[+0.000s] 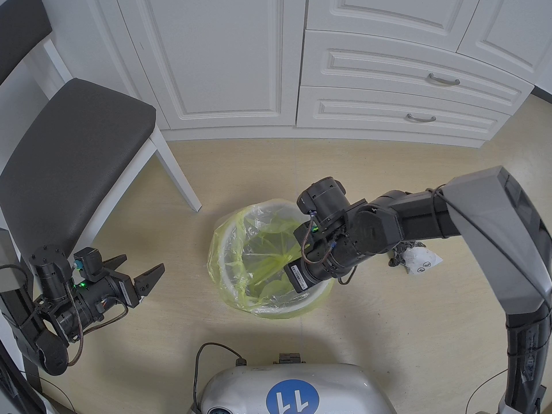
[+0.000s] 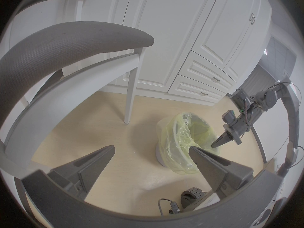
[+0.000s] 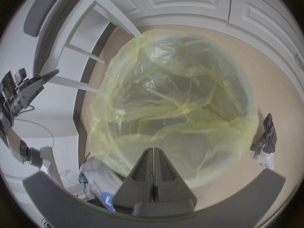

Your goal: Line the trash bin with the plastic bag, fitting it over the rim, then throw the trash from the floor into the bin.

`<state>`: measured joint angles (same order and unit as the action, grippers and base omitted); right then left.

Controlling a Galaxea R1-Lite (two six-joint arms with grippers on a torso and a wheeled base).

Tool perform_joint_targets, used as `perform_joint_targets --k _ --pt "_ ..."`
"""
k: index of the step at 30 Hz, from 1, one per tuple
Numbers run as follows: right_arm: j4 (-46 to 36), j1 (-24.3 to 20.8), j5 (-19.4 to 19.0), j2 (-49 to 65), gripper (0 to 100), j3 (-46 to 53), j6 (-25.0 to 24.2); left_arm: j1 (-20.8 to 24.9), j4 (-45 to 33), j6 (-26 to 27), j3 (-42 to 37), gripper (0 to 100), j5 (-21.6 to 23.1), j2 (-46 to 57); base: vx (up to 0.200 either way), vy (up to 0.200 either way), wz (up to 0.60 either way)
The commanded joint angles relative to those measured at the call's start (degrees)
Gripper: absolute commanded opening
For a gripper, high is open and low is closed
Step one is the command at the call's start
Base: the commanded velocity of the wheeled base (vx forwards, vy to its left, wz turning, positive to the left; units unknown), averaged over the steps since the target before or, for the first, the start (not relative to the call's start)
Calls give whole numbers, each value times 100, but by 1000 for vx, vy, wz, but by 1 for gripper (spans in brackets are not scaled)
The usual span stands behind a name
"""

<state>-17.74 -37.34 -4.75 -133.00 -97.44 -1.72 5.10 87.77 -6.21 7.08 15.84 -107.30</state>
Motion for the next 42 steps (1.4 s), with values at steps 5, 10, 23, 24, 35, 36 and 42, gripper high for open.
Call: perform_joint_targets --k 5,10,23,24,35,36,42 --pt "-125 -177 -210 1364 0 1658 682 97 3 -4 -40 100 -2 -89 0 0 0" --pt "-125 -239 -201 1443 0 2045 778 114 3 -12 -67 100 -2 -107 0 0 0" --pt "1334 -168 -140 1294 0 1904 629 246 3 -30 -32 100 -10 -177 0 0 0" --pt "1501 -177 -122 1197 0 1869 559 246 3 -30 -32 100 -10 -177 0 0 0" --pt "2064 -45 -193 -77 0 1315 436 246 3 -30 -14 100 -10 -195 0 0 0" --pt "2064 -54 -236 -68 0 1377 462 246 3 -30 -14 100 -10 -221 0 0 0" --pt "2301 -239 -711 442 0 2027 585 369 12 -39 -32 100 -10 -247 0 0 0"
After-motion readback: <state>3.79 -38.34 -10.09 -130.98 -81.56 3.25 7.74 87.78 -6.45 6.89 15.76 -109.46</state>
